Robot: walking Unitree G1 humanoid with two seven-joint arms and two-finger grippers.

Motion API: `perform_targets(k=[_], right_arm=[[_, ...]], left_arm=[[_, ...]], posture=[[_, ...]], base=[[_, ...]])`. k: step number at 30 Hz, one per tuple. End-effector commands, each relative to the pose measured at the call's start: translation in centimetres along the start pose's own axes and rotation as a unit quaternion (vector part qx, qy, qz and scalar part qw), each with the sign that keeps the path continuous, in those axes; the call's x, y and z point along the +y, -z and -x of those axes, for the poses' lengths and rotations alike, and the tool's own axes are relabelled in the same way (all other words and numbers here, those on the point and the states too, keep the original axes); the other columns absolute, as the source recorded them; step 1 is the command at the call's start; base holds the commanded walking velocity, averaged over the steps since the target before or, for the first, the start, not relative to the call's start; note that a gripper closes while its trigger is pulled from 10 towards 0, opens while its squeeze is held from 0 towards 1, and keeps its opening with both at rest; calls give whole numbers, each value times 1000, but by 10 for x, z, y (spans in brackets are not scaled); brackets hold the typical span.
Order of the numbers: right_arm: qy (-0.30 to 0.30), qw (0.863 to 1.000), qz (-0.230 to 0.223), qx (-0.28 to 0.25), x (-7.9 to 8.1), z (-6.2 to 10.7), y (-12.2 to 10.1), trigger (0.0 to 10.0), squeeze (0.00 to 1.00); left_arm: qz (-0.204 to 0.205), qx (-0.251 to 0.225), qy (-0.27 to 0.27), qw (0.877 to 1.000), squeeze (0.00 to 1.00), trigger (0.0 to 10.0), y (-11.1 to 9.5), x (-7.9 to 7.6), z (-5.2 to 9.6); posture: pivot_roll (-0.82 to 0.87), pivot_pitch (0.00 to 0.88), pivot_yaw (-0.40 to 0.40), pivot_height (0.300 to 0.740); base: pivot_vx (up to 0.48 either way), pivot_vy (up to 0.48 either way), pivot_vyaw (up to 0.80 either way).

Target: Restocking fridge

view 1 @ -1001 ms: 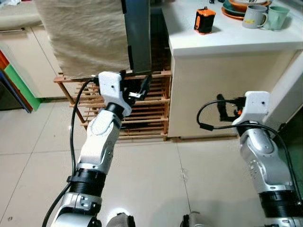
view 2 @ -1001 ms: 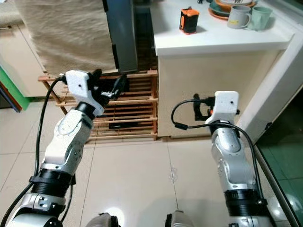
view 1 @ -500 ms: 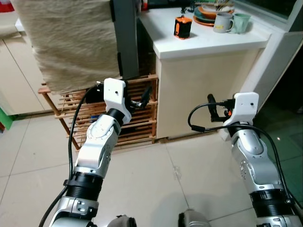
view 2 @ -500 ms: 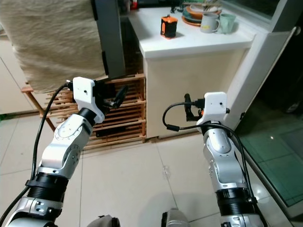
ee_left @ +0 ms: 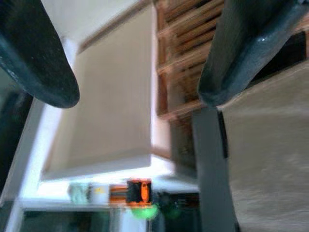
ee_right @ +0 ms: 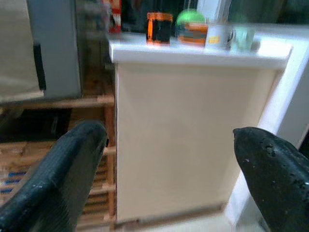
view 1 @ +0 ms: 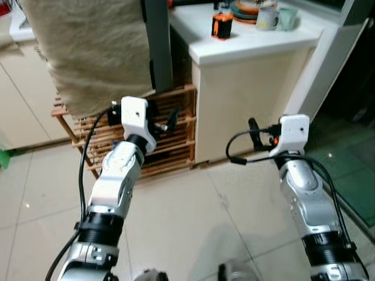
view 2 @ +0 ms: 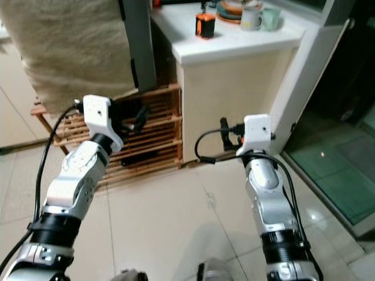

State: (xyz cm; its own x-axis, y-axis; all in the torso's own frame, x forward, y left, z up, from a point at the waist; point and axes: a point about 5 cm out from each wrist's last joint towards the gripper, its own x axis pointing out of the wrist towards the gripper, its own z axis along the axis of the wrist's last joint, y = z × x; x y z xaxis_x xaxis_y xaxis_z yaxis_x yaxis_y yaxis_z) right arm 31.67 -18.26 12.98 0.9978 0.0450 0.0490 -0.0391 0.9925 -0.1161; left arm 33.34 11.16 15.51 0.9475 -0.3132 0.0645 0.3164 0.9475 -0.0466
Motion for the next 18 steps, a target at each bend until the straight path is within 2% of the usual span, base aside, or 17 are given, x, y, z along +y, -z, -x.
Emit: perform_targets(k=[1,18], right_arm=[[-11,1000,0,-14,5,-3,-6,10000,0],[-34,999,-2,-23,18,-3,-8,10000,0]], left_arm=[[-2,-1,-9,1000,0,10000,-3,6,0],[-2,10,-14,1000,0,10000,1,8,-1]], posture=[[-162,0,48,697],[-161,0,49,697]], base=[[0,0,0],[355,311,0]])
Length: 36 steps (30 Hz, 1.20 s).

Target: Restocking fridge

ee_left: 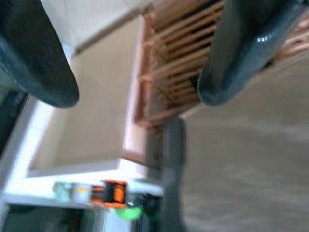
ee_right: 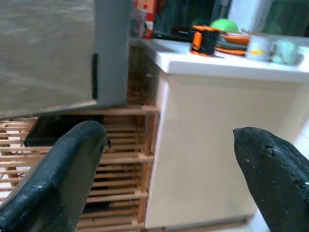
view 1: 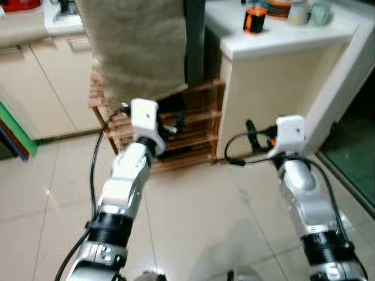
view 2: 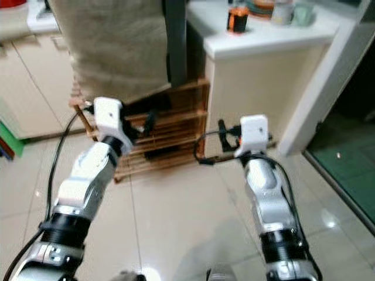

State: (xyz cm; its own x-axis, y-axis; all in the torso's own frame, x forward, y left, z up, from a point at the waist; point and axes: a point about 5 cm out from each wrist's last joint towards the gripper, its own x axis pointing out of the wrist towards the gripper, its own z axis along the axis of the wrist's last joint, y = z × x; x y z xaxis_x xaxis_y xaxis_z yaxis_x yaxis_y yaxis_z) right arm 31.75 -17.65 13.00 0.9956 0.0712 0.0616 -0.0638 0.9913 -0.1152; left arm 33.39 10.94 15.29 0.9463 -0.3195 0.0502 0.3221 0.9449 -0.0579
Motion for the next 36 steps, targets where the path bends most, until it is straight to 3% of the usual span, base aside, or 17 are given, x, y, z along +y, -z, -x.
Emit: perform_targets(k=[1,12,21,25,29,32,36], right_arm=[[-23,1000,0,-15,12,-3,-6,10000,0],[-19,1000,-8,-17,9,2,-6,10000,0],[-28,999,-22,-15,12,17,0,10000,0],[-35,999,-4,-29,9,24,-4,10000,0],[-10,999,3,-30,-4,50,1,10000,0],[7,999,0,-33,-10,57,1,10000,0],[48,998,0,-26,-27,62,3,10000,0]], left_arm=[[-8,3,-17,1000,0,10000,-2,10,0],[-7,9,-28,1000,0,10000,0,13,0],[2,12,-28,1000,0,10000,2,15,1],[2,13,-26,1000,0,10000,2,15,0],[-14,21,-37,999,0,10000,6,19,3],[-29,19,-44,998,0,10000,7,20,4],[-18,16,-40,999,0,10000,6,17,2]], posture=[[-161,0,49,697],[-162,0,43,697],[-178,0,46,697],[-179,0,47,697],[-183,0,49,697],[-189,0,52,697],[-208,0,63,697]], base=[[304,375,0],[296,377,0],[0,477,0],[0,480,-194],[0,480,-741],[0,320,-650],[0,0,0]])
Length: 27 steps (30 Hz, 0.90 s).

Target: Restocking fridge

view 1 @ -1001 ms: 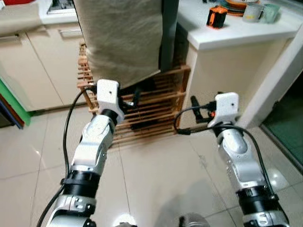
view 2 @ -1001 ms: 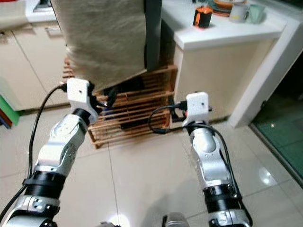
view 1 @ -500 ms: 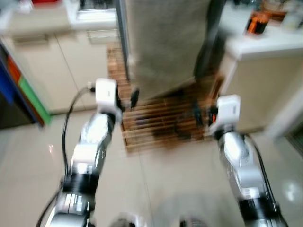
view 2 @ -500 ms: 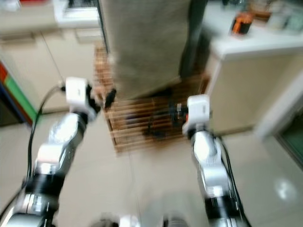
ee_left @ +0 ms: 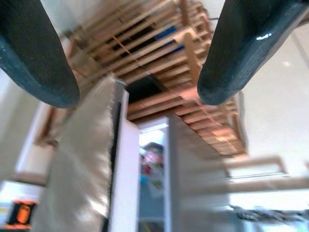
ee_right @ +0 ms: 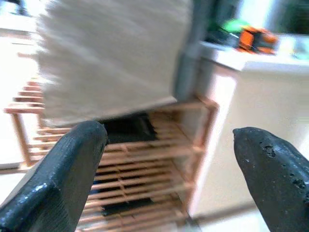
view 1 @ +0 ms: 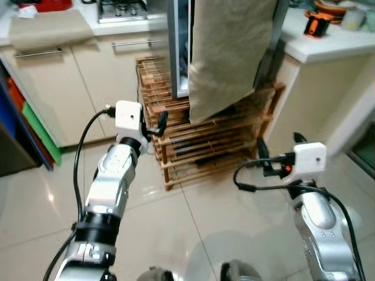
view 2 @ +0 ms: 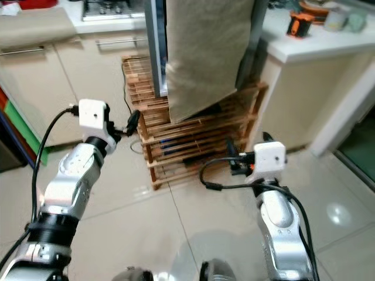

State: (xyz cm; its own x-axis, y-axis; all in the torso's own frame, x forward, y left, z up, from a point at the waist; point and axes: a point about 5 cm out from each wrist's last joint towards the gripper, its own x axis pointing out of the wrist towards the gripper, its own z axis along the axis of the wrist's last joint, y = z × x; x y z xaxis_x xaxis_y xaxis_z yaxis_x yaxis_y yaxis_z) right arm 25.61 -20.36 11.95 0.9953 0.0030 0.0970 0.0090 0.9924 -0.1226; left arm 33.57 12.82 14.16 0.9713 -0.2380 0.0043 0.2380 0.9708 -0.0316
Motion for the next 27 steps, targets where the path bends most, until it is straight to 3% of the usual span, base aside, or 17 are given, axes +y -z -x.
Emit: perform_targets(k=[1,9,27], right_arm=[[13,1000,-7,-12,-5,-2,-6,10000,0],[35,999,-14,-28,-14,4,-15,10000,0],[39,999,-18,-30,-15,-14,-16,10000,0]], left_arm=[[-4,-6,4,1000,0,10000,-4,-2,-3],[-3,-4,2,1000,0,10000,-3,-2,-2],[5,-17,17,1000,0,10000,-7,-5,-3]], posture=[[-208,0,63,697],[-212,0,64,697],[-197,0,62,697]], base=[[0,0,0],[361,196,0],[426,0,0]])
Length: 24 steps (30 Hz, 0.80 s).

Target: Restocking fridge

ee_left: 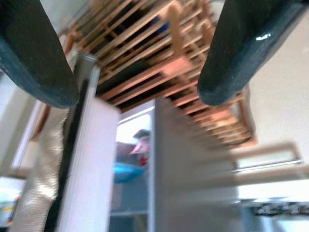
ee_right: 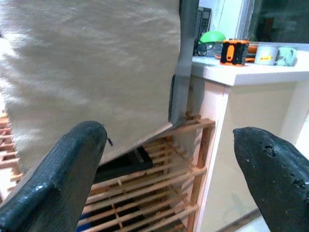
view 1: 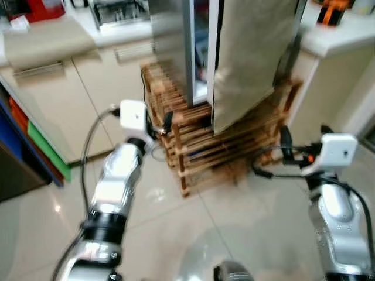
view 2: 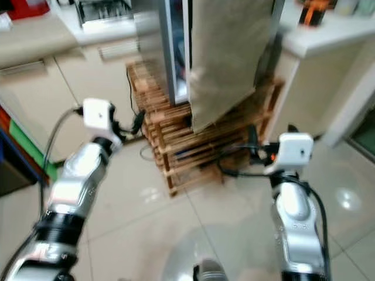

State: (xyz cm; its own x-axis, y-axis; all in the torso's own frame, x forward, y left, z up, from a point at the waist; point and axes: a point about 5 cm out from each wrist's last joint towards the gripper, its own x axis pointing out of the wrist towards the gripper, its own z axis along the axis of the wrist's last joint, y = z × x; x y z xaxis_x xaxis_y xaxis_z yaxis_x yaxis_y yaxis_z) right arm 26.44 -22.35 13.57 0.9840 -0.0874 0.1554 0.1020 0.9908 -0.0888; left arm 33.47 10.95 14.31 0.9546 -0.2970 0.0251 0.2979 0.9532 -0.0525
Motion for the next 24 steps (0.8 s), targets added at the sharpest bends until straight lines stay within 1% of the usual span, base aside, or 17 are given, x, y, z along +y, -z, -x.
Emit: perform_targets(k=[1,4,6,8,10,11,12,13,16,18,19,20,21,22,23,24], right_arm=[[-10,1000,-7,-4,8,-5,-3,10000,0],[-10,1000,-5,1,9,-8,0,10000,0],[-10,1000,-6,3,9,-9,0,10000,0],[-10,1000,-8,6,10,-10,1,10000,0],[-16,1000,-6,-1,11,-10,0,10000,0],[-32,999,1,-9,15,-10,-4,10000,0],[-32,999,1,-9,15,-10,-4,10000,0],[-39,999,4,-13,18,-11,-6,10000,0],[-52,998,-6,-16,23,-12,-8,10000,0],[-136,990,-45,-14,45,-13,-15,10000,0],[-159,985,-58,-11,51,-13,-17,10000,0],[-196,977,-83,6,59,-14,-20,10000,0],[-217,971,-99,17,64,-14,-22,10000,0],[-254,959,-124,30,71,-14,-26,10000,0],[-254,959,-124,30,71,-14,-26,10000,0],[-279,949,-140,39,76,-14,-29,10000,0]], left_arm=[[-6,-8,-14,1000,0,10000,-6,13,1],[-5,-11,-13,1000,0,10000,-7,13,1],[-5,-13,-13,1000,0,10000,-8,14,1],[-6,-11,-12,1000,0,10000,-7,13,1],[-5,-7,-19,1000,0,10000,-7,15,1],[-1,0,-33,999,0,10000,-6,20,0],[-1,0,-33,999,0,10000,-6,20,0],[-2,6,-44,999,0,10000,-5,25,-1],[-3,6,-48,999,0,10000,-6,27,-2],[-5,4,-48,999,0,10000,-7,29,-3],[-5,4,-47,999,0,10000,-8,29,-3],[-8,3,-46,999,0,10000,-8,29,-4],[-9,3,-46,999,0,10000,-8,29,-4],[-9,3,-45,999,0,10000,-8,28,-4],[-9,3,-45,999,0,10000,-8,28,-4],[-8,3,-44,999,0,10000,-8,27,-4]], posture=[[-197,0,63,697],[-194,0,62,697],[-191,0,61,697],[-188,0,59,697],[-186,0,58,697],[-186,0,59,697],[-186,0,59,697],[-185,0,61,697],[-185,0,62,697],[-183,0,68,697],[-183,0,68,697],[-183,0,68,697],[-183,0,73,697],[-183,0,75,697],[-183,0,75,697],[-183,0,75,697]], base=[[431,0,0],[430,0,0],[428,0,-450],[0,0,-650],[0,0,0],[0,0,0],[0,0,0],[0,0,0],[0,0,0],[0,0,0],[0,0,0],[0,0,0],[0,0,0],[0,0,0],[0,0,0],[0,0,0]])
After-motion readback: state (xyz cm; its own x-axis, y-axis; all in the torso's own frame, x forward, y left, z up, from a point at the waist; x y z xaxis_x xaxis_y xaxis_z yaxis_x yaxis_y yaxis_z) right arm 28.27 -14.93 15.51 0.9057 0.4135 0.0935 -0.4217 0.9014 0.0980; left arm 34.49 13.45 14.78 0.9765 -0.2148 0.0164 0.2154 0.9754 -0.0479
